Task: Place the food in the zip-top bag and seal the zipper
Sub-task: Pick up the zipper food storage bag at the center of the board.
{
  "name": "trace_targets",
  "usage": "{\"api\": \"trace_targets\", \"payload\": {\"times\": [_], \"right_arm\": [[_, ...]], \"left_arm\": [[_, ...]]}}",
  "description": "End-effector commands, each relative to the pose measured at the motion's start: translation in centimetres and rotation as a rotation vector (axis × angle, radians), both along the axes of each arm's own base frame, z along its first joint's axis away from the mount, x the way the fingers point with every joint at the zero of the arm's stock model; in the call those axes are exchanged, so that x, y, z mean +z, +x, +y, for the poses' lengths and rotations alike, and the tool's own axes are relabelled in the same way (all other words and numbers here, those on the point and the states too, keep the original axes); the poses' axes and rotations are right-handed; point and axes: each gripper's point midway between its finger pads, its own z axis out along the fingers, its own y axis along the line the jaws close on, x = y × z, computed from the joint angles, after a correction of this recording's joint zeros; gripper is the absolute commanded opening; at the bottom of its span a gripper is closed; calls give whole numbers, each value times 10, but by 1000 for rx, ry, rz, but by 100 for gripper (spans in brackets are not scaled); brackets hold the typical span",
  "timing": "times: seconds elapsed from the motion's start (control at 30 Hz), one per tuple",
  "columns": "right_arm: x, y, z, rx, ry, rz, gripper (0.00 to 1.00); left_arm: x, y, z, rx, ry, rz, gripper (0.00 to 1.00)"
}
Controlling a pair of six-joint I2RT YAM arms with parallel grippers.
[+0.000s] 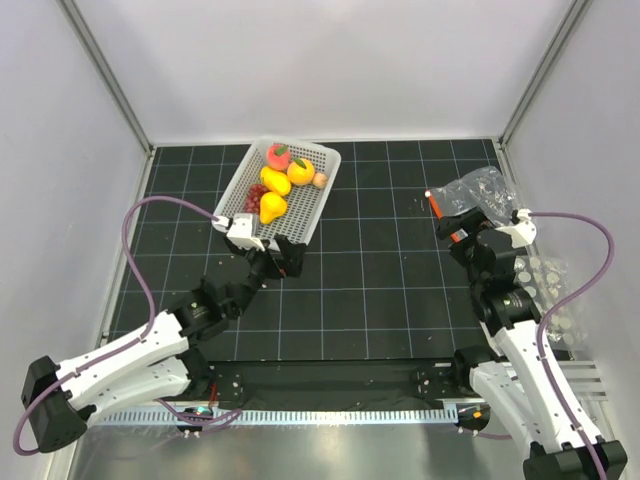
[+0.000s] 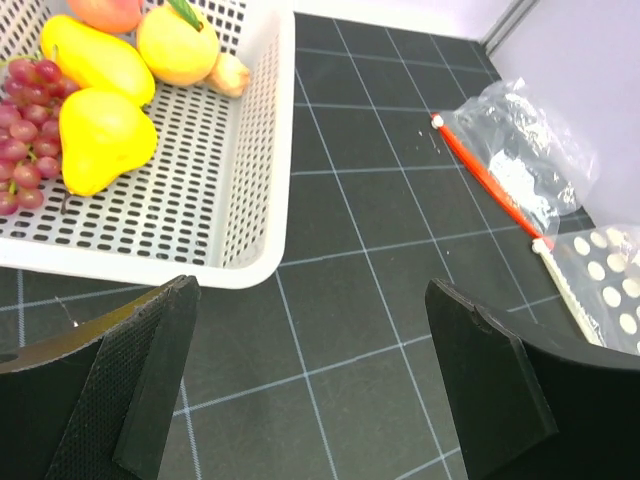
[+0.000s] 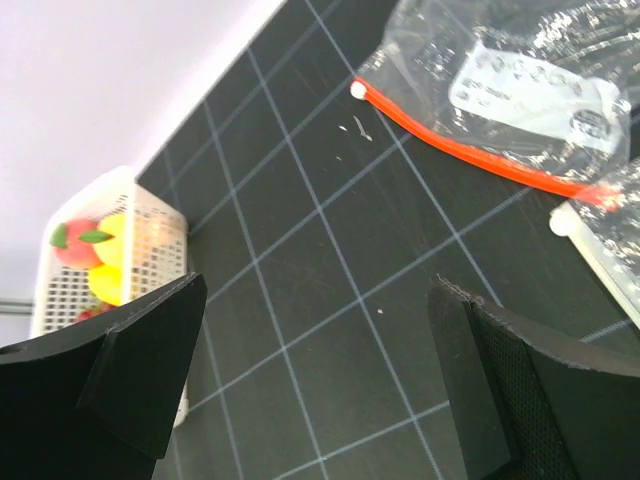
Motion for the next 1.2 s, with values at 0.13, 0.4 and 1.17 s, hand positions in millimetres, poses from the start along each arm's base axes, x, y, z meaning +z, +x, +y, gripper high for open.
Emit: {"api": "trace_targets", "payload": {"times": [0.13,0.4,1.17], "right_arm": [[-12,23,6,67,-103,1,99],[-59,72,-2,43,-238,132,95],[-136,161,-54,41,-548,581,84]], "left_arm": [[27,5,17,38,92,-110,100],[37,-15,4,-124,65,-211,100],[37,-15,-4,-156,79,-199,100]]}}
